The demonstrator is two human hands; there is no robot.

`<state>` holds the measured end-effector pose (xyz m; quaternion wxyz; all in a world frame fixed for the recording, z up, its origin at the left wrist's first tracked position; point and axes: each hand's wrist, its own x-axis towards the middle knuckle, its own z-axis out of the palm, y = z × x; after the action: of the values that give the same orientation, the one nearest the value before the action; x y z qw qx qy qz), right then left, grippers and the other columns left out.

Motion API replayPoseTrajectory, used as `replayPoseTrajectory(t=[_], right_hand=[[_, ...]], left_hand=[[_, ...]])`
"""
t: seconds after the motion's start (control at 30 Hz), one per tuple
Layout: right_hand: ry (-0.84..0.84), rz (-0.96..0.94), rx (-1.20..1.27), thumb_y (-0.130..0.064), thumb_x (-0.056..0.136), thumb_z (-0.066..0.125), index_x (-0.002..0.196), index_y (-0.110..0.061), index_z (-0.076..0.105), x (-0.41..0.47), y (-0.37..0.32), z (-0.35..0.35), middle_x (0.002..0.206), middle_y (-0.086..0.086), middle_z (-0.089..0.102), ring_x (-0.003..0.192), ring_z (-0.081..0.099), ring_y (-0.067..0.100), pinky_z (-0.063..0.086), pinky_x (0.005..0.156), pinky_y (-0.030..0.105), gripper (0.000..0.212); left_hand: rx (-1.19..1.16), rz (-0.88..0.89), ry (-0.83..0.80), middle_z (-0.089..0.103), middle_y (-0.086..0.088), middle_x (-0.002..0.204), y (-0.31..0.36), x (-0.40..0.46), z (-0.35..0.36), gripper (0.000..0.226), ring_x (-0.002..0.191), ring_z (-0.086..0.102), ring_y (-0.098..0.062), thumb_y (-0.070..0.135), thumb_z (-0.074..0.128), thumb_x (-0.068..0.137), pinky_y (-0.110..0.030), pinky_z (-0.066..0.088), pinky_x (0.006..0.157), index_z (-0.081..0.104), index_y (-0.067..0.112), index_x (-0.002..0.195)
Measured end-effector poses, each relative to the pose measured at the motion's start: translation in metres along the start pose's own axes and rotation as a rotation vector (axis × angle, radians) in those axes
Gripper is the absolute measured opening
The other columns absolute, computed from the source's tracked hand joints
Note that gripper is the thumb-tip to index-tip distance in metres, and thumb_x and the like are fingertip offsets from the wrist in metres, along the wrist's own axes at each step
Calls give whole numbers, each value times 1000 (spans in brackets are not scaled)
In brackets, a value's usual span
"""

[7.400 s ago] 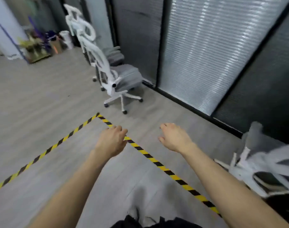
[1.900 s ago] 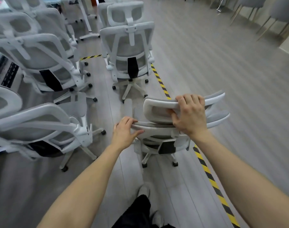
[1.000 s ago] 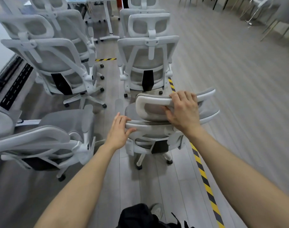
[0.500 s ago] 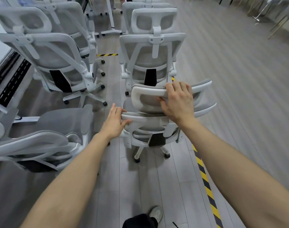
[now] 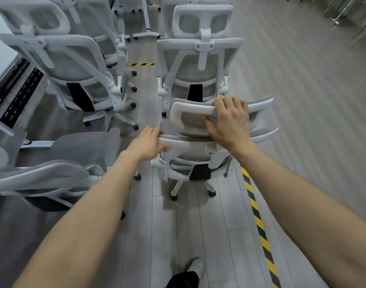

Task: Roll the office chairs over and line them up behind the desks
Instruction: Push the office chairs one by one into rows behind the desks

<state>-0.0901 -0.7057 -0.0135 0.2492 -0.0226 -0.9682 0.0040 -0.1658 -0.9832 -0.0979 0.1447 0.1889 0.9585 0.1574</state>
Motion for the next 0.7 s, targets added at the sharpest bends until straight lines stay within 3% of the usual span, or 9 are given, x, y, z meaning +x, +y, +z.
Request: replayPoseTrajectory(t=[0.13,0.23,0.3,0.4,0.57,0.7], right_hand=[[-170,-55,30,-40,85,71,127,-13,61,-2,6,-23,118,11,64,114,59,37,42,108,49,51],[-186,-59,54,-36,90,68,134,-12,60,-21,13,-56,126,11,66,121,60,35,45,110,46,51],[-139,13,82,-35,92,69,124,-10,65,-51,26,-80,122,12,69,115,64,36,53,97,47,41],[-183,210,58,-35,96,67,111,-9,67,-124,64,-106,109,13,70,100,67,38,53,80,44,30],[-425,696,-76,-34,104,59,123,-10,67,-311,147,-156,118,12,68,110,65,39,50,88,44,32],[-454,1126,-223,-33,104,58,120,-10,68,-486,170,-244,115,12,70,110,66,39,48,89,43,29]], left_hand=[[331,41,77,63,-3,139,40,-34,-18,54,127,62,-30,63,58,104,-49,58,93,58,23,141],[405,150,154,71,-2,130,80,-66,-11,42,114,70,-32,53,56,107,-44,57,85,62,22,135],[411,251,118,72,-2,127,113,-77,2,37,112,70,-32,51,56,107,-41,55,82,63,22,129],[471,430,20,71,-3,125,171,-79,31,33,112,69,-32,51,54,107,-41,53,81,62,23,123],[592,803,-99,70,-4,119,307,-85,110,29,114,69,-32,43,54,107,-40,51,76,65,20,120],[644,1160,-210,67,-3,127,452,-151,176,35,121,66,-32,47,54,109,-41,55,89,62,22,133]])
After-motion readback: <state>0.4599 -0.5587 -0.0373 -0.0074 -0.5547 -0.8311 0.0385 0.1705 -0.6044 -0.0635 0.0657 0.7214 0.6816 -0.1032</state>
